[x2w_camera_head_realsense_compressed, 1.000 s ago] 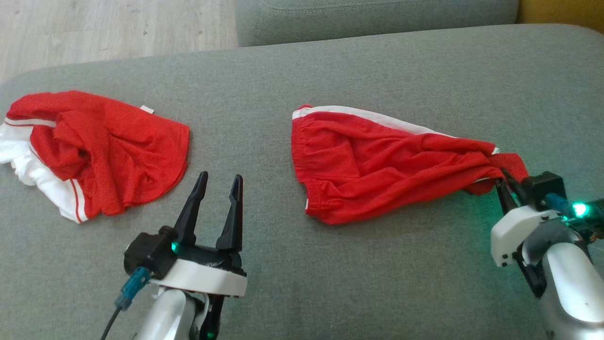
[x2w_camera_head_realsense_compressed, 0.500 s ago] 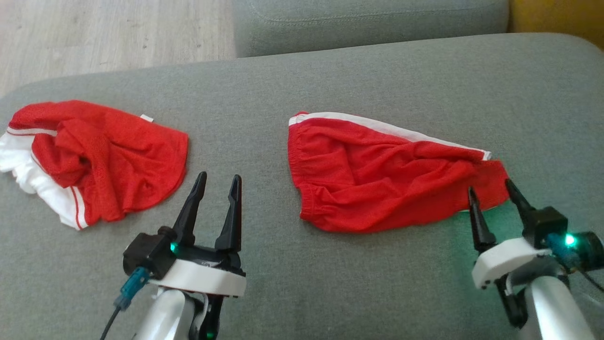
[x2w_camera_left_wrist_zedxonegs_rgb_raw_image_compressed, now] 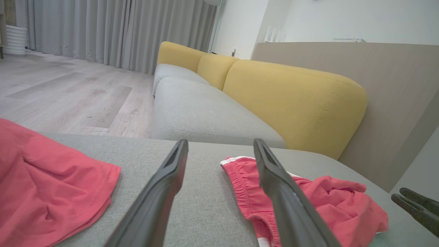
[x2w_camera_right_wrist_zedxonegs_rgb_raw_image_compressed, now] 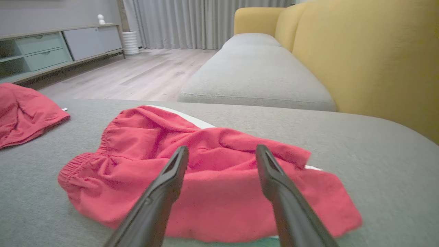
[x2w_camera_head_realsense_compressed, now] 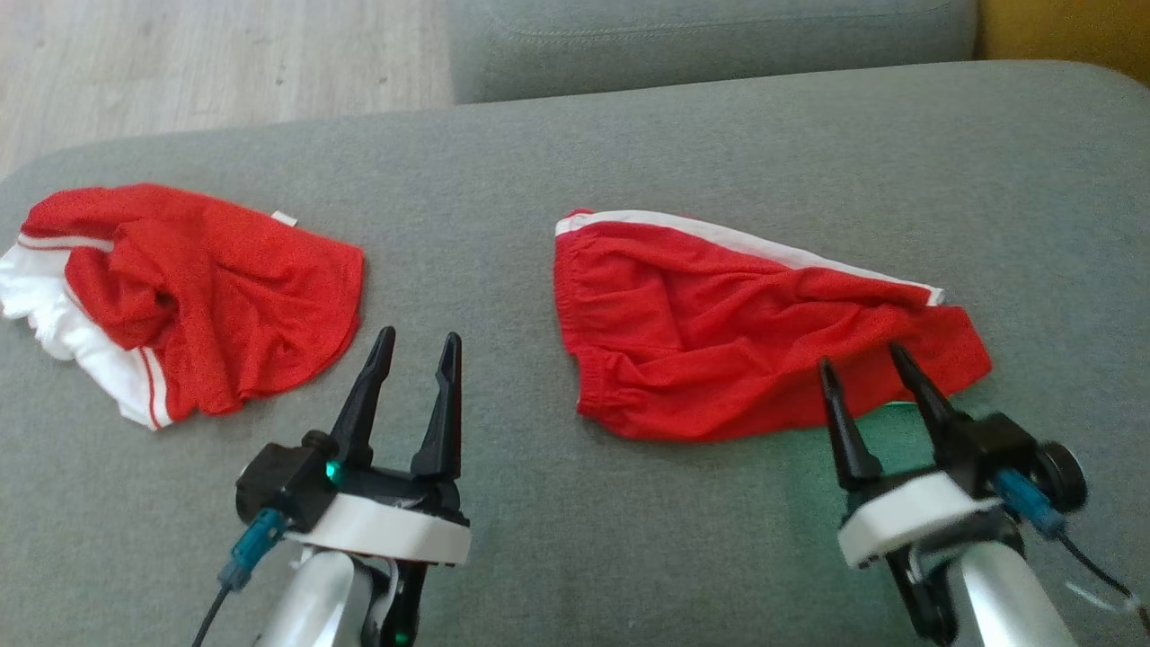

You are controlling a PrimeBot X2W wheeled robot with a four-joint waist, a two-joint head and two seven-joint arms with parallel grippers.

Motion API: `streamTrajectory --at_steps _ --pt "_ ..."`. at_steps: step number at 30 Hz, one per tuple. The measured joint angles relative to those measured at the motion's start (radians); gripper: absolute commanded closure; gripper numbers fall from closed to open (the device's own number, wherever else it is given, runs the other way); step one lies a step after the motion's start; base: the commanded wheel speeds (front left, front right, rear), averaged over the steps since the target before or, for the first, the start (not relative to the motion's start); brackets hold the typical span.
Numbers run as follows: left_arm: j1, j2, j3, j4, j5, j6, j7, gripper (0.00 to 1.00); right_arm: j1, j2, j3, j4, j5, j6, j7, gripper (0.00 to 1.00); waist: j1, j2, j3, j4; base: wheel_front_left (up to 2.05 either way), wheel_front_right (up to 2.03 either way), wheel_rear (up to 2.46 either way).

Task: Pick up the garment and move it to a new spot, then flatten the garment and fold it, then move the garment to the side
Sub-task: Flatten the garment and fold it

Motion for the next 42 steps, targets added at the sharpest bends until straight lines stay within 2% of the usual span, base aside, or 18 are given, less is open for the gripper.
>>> streamTrajectory --at_steps 5,8,13,17,22,23,24,35,41,42 --pt "-0.011 0.000 -0.011 -0.002 -0.001 0.000 0.000 0.00 -0.119 -0.008 0.057 0.014 -0.006 0.000 0.066 0.00 0.0001 0.0000 0.027 0.034 0.00 0.00 0.00" --pt "-0.024 -0.001 -0.025 -0.001 -0.001 0.000 0.000 0.00 -0.240 -0.039 0.107 0.068 -0.006 0.000 0.135 0.00 0.0001 0.0000 0.047 0.061 0.00 0.00 0.00" --pt "-0.055 -0.003 -0.052 0.003 -0.022 0.000 0.000 0.00 -0.406 -0.098 0.238 0.231 0.014 0.000 0.244 0.00 0.0001 0.0000 0.080 0.119 0.00 0.00 0.00" --pt "-0.077 -0.005 -0.073 0.007 -0.035 0.000 0.000 0.00 -0.487 -0.135 0.323 0.358 0.065 0.000 0.286 0.00 0.0002 0.0000 0.104 0.172 0.00 0.00 0.00" --pt "-0.089 -0.008 -0.089 0.009 -0.045 0.000 0.000 0.00 -0.561 -0.169 0.381 0.471 0.120 0.000 0.323 0.00 0.0002 0.0000 0.130 0.223 0.00 0.00 0.00" --pt "-0.093 -0.008 -0.093 0.009 -0.047 0.000 0.000 0.00 -0.579 -0.177 0.397 0.495 0.132 0.000 0.328 0.71 0.0002 0.0000 0.137 0.235 0.00 0.00 0.00" --pt "-0.098 -0.008 -0.097 0.009 -0.051 0.000 0.000 0.00 -0.597 -0.187 0.415 0.517 0.144 0.000 0.332 1.00 0.0002 0.0000 0.144 0.246 0.00 0.00 0.00" --pt "-0.162 -0.014 -0.146 -0.014 -0.111 0.000 0.000 0.00 -0.880 -0.357 0.533 0.611 0.200 0.000 0.281 1.00 0.0003 -0.0001 0.238 0.341 0.00 0.00 0.00" --pt "-0.167 -0.015 -0.157 -0.017 -0.124 0.000 0.000 0.00 -1.021 -0.394 0.591 0.665 0.235 0.000 0.219 1.00 0.0001 0.0000 0.265 0.367 0.00 0.00 0.00" --pt "-0.170 -0.015 -0.159 -0.017 -0.124 0.000 0.000 0.00 -1.029 -0.396 0.605 0.679 0.237 0.000 0.210 0.79 0.0002 0.0000 0.267 0.369 0.00 0.00 0.00"
